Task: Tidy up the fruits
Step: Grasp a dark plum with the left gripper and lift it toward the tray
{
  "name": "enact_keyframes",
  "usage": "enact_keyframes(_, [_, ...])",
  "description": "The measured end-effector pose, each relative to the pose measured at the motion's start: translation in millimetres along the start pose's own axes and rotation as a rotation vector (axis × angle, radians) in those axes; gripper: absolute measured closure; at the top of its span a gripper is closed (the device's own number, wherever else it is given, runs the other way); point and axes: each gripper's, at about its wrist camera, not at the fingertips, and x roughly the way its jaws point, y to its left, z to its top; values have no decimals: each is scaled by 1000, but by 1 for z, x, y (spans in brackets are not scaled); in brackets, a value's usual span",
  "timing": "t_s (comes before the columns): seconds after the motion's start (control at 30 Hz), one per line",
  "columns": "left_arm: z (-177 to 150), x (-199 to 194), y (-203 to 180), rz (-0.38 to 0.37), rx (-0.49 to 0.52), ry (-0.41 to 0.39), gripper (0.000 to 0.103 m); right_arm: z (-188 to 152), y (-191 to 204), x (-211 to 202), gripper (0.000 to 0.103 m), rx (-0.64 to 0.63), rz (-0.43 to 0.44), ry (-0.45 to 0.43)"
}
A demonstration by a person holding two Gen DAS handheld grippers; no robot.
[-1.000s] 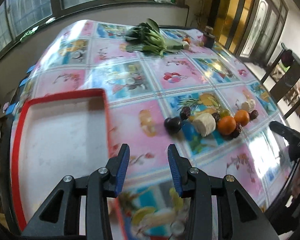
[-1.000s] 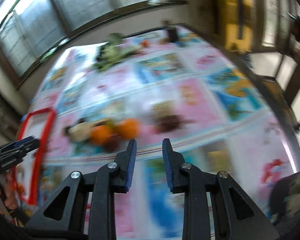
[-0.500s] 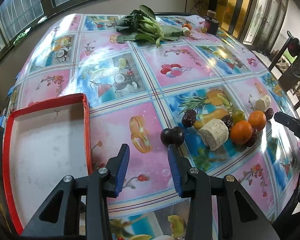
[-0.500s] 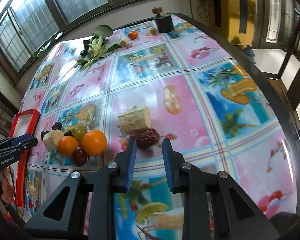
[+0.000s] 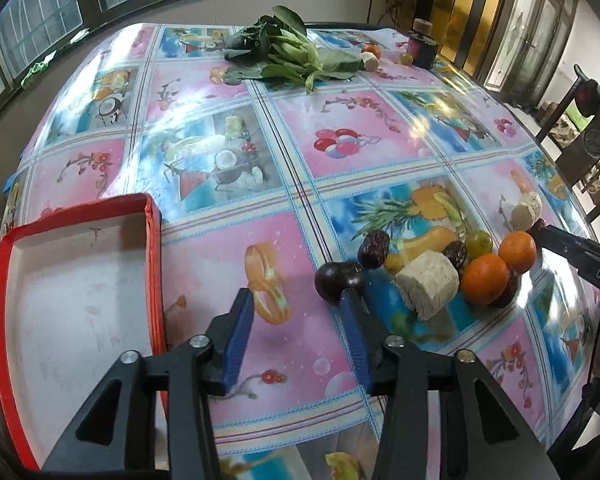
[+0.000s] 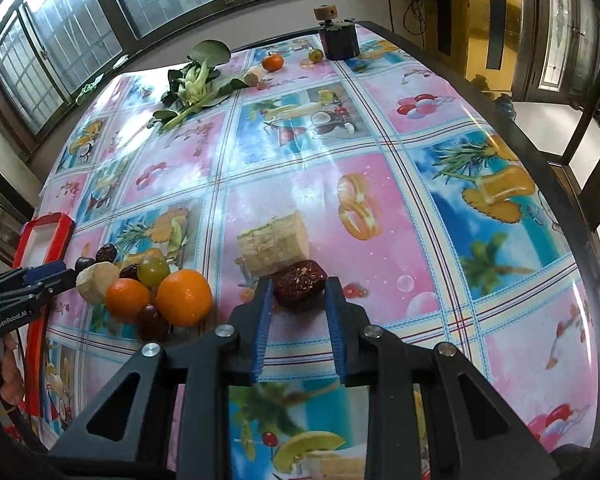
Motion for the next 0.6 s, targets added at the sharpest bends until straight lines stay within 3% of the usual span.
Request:
enact_keyframes(0.37, [10, 9, -19, -70, 45, -5, 53, 0, 3, 5, 76, -3, 8, 3])
enact_keyframes(0.6, [18, 19, -20, -107, 1, -3, 52, 0, -1, 5, 80, 3, 31, 2])
